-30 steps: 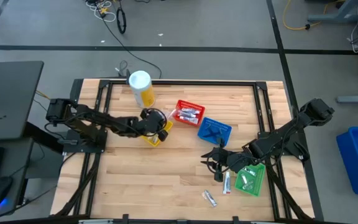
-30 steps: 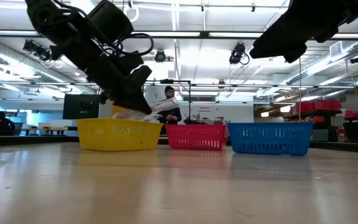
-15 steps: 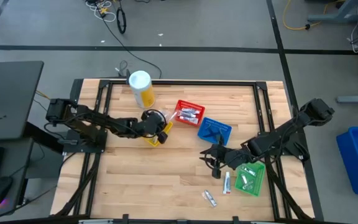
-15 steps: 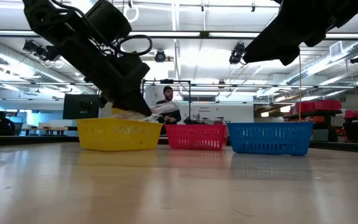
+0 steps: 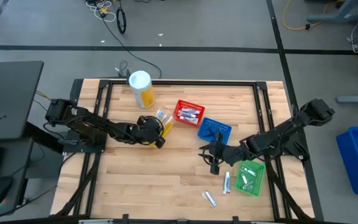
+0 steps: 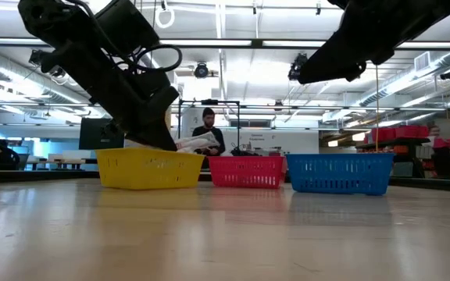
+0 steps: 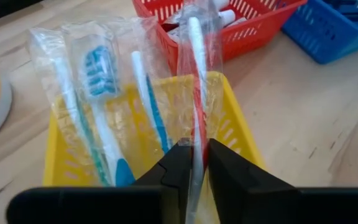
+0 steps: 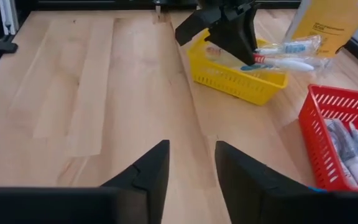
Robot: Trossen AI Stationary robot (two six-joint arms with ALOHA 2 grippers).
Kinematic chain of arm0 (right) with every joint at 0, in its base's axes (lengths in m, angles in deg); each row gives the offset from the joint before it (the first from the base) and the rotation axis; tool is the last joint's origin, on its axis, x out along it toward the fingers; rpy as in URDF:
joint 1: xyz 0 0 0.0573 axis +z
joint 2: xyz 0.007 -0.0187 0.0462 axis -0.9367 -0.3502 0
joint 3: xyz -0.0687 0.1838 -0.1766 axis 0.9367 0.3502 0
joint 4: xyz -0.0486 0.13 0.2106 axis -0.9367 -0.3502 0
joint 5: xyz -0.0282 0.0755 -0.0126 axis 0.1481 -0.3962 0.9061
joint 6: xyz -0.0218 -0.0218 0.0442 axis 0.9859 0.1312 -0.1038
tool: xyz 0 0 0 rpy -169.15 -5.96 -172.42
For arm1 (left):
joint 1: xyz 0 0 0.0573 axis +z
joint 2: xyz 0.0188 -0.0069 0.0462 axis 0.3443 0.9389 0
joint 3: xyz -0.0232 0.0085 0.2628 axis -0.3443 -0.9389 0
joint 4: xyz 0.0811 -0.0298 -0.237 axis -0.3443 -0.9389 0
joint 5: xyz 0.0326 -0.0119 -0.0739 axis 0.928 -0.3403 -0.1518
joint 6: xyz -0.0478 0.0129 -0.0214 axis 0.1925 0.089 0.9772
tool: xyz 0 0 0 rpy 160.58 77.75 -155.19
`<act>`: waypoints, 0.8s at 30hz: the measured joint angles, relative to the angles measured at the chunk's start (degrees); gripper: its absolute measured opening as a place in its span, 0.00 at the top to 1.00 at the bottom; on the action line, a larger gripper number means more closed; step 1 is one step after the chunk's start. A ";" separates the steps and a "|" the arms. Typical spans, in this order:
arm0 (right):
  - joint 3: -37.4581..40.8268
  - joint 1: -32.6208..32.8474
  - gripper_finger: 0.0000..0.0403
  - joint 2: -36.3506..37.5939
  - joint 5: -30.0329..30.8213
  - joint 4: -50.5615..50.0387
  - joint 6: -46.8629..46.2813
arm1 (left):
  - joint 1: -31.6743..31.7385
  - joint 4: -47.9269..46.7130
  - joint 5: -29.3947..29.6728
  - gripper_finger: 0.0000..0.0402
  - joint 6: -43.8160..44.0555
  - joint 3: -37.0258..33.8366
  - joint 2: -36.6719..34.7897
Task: Pick & Place Travel size toiletries
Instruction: Put the orange toothbrush into the yellow bin, then put the white toothpaste into the red bin
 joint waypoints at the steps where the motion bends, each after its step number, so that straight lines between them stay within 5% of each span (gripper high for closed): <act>1: 0.00 -0.05 0.65 0.00 0.01 0.00 0.23 | 0.00 0.00 -0.09 0.84 0.00 0.00 0.00; 10: 0.00 -0.03 0.48 0.00 -7.12 0.02 -0.96 | 0.00 -0.12 -0.60 0.69 -0.49 0.00 0.00; 17: 0.00 1.47 0.46 -1.11 -11.63 -2.70 -5.19 | 0.00 -1.24 -8.42 0.64 -1.53 0.65 -2.19; 24: -1.19 4.94 0.49 -7.30 -14.64 -4.59 -9.73 | -0.44 -3.97 -1.73 0.66 -5.61 1.39 -10.36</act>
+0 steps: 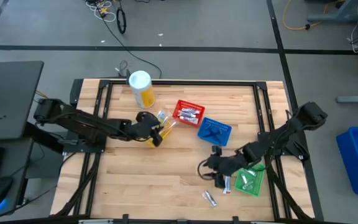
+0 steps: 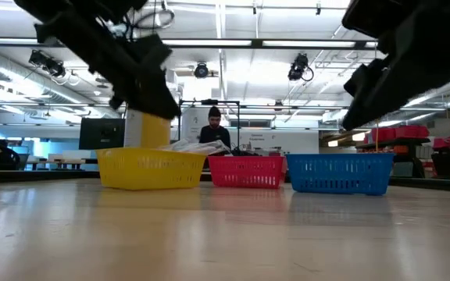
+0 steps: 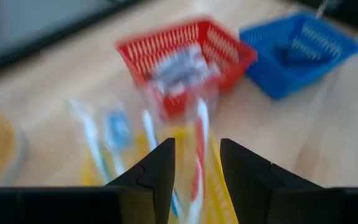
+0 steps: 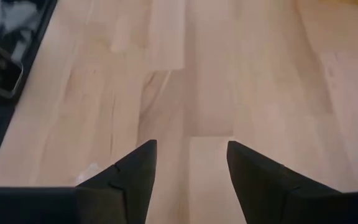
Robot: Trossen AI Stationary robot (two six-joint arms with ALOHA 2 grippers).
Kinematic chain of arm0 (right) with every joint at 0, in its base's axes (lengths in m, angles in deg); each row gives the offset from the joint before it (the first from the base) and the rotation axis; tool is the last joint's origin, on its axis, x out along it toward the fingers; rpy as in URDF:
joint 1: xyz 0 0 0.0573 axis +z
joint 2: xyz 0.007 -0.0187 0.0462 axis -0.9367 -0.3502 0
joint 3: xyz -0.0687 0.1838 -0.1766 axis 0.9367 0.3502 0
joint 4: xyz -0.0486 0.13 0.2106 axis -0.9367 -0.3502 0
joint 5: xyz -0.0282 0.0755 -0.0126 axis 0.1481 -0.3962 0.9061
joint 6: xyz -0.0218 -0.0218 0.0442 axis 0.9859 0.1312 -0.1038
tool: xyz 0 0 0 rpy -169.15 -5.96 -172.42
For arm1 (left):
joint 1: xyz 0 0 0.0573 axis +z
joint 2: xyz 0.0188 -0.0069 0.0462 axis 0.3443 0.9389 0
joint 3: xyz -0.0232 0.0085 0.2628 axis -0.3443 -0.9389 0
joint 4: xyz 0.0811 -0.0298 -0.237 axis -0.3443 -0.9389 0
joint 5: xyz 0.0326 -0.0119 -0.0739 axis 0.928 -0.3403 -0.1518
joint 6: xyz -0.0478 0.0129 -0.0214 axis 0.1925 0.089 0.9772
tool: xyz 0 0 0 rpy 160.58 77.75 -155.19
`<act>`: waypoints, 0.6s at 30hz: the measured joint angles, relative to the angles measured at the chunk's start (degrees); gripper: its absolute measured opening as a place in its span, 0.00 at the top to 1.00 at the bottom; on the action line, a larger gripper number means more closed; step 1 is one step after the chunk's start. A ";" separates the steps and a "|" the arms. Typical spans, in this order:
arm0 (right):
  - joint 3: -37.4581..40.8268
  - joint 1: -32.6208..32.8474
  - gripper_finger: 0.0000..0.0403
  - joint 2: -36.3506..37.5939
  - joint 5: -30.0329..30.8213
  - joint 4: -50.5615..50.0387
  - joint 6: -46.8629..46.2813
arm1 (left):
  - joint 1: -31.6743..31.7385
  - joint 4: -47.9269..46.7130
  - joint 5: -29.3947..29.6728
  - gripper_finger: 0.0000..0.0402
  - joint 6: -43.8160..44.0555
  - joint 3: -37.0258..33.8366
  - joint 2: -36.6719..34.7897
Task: Pick & Place Travel size toiletries
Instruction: Put the white toothpaste into the red bin
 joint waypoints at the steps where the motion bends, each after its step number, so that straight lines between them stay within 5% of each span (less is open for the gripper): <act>1: -0.64 0.36 0.50 -0.56 -0.01 -1.08 -0.03 | -0.27 -0.07 1.25 0.67 -1.06 -0.02 -1.56; 10: -14.53 0.71 0.49 -1.23 -2.77 -23.67 2.34 | -0.87 0.90 3.20 0.69 -7.61 0.01 -8.51; 18: -16.91 0.53 0.53 -1.21 -10.12 -32.72 22.71 | -0.80 0.70 4.87 0.69 -7.61 -0.25 -7.66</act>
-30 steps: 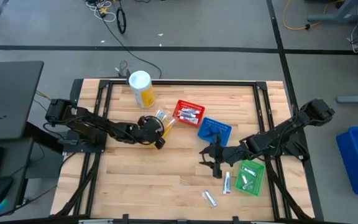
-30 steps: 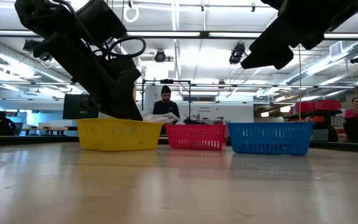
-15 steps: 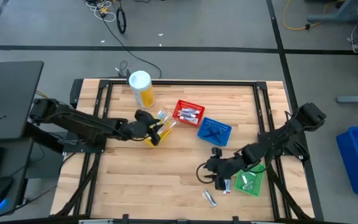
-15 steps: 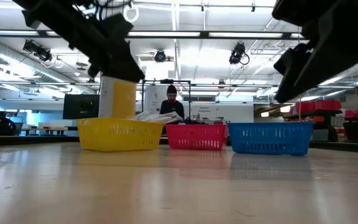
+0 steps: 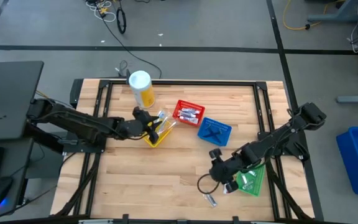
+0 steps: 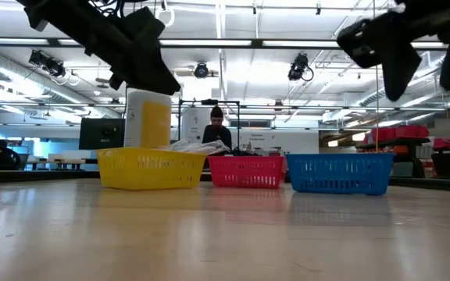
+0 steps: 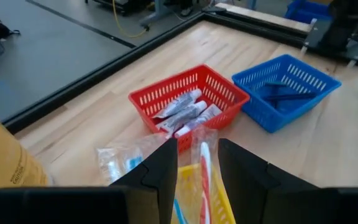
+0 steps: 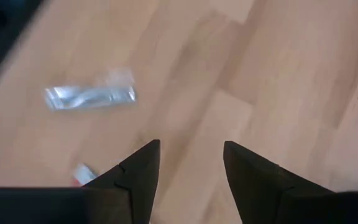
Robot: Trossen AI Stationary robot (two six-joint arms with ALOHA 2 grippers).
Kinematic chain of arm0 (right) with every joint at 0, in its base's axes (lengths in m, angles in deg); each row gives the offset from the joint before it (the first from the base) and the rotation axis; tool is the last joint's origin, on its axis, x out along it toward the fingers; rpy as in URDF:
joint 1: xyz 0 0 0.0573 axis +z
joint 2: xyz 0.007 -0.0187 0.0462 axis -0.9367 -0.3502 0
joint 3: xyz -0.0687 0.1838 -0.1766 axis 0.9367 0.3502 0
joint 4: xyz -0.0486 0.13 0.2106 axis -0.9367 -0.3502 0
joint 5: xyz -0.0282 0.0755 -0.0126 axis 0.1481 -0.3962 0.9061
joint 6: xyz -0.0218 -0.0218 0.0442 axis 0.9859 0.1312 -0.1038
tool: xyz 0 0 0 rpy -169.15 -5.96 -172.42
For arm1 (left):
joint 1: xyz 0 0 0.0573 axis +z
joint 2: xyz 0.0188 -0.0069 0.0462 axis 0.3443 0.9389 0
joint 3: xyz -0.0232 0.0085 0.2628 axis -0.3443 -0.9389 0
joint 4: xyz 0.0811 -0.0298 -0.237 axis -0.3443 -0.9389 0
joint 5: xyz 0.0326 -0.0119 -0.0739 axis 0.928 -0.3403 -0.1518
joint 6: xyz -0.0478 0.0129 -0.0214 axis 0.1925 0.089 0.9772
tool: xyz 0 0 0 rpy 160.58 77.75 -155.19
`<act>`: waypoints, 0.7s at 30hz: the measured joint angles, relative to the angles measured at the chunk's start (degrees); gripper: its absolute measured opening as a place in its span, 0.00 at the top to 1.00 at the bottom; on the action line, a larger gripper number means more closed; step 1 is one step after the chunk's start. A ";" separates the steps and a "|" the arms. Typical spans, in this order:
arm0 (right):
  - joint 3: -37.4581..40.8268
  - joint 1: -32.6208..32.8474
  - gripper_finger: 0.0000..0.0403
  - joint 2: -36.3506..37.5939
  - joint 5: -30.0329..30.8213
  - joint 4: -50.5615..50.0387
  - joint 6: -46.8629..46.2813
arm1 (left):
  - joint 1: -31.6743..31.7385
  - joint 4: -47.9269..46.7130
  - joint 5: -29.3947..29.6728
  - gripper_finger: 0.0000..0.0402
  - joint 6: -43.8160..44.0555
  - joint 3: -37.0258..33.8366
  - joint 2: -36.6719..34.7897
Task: Pick & Place Travel size toiletries
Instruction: Put the white toothpaste into the red bin
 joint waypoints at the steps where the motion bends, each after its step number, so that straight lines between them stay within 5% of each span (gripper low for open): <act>1: 0.36 -0.48 0.54 0.00 -0.08 -0.68 1.89 | 0.00 0.31 0.09 0.69 0.22 0.02 0.38; 12: 1.69 -7.86 0.49 -0.01 -18.10 -8.63 11.52 | 0.93 0.78 2.11 0.70 -0.13 0.02 1.70; 21: 0.76 -5.91 0.48 -7.57 -21.33 -9.99 21.14 | 1.86 1.03 3.34 0.70 -0.34 0.02 1.69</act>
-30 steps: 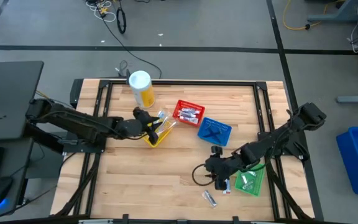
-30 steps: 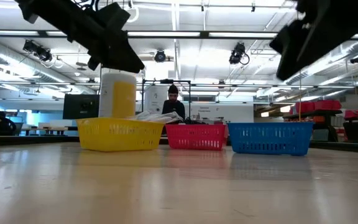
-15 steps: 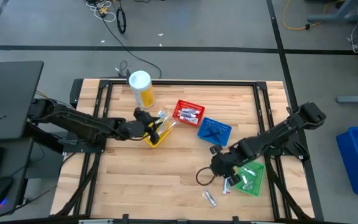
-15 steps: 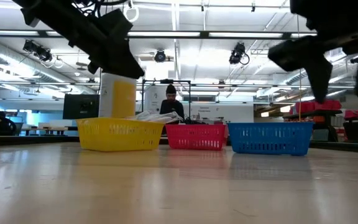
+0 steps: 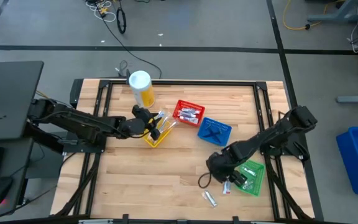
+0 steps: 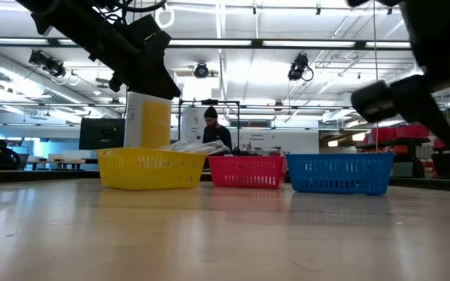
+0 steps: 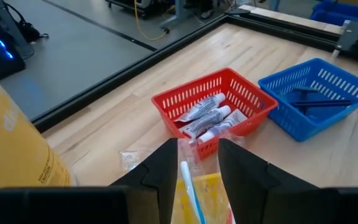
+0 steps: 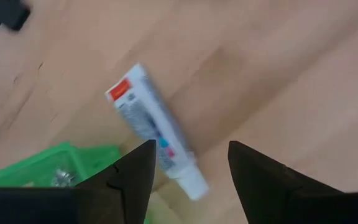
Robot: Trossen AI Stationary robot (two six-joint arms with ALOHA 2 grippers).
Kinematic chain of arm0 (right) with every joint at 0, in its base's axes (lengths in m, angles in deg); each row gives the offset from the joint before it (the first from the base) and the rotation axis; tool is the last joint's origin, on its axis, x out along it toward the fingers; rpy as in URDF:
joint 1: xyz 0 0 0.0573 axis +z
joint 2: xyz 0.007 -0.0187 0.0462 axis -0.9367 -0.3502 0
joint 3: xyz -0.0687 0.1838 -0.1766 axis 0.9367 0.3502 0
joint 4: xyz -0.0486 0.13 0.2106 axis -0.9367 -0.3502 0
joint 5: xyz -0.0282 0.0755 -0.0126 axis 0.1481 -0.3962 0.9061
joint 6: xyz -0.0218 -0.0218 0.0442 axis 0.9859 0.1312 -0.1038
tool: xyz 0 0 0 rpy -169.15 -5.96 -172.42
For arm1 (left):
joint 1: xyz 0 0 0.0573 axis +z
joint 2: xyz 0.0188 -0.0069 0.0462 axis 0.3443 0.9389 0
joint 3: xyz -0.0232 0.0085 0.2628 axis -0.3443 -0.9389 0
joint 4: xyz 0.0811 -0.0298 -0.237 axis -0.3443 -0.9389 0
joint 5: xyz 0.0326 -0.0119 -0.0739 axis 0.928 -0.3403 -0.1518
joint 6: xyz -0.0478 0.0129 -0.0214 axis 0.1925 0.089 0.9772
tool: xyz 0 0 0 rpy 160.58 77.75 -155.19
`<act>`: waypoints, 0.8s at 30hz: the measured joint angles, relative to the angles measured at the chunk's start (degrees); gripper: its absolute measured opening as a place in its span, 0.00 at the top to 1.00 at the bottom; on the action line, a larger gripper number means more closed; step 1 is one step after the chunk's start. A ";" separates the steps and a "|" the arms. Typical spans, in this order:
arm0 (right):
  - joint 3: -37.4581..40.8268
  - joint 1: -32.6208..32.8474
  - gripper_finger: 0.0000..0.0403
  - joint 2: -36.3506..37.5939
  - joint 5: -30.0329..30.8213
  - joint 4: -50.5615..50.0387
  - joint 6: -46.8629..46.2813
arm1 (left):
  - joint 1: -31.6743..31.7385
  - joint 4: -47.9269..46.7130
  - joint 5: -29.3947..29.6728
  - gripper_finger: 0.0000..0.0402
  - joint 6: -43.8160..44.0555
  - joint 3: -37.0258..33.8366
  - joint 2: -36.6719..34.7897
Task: Pick & Place Travel size toiletries
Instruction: Put the white toothpaste into the red bin
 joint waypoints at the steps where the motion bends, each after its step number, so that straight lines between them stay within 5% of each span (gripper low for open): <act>1: -0.65 0.63 0.48 -1.02 0.04 -0.83 1.02 | 0.00 0.02 0.00 0.70 0.04 0.00 0.00; 18: -3.60 3.11 0.47 -8.19 6.41 -4.36 13.43 | 0.00 -0.11 -0.15 0.70 0.03 0.00 0.00; 24: -3.82 2.34 0.48 -8.10 15.21 -4.00 15.36 | 0.00 -0.09 -0.13 0.70 0.03 0.00 0.00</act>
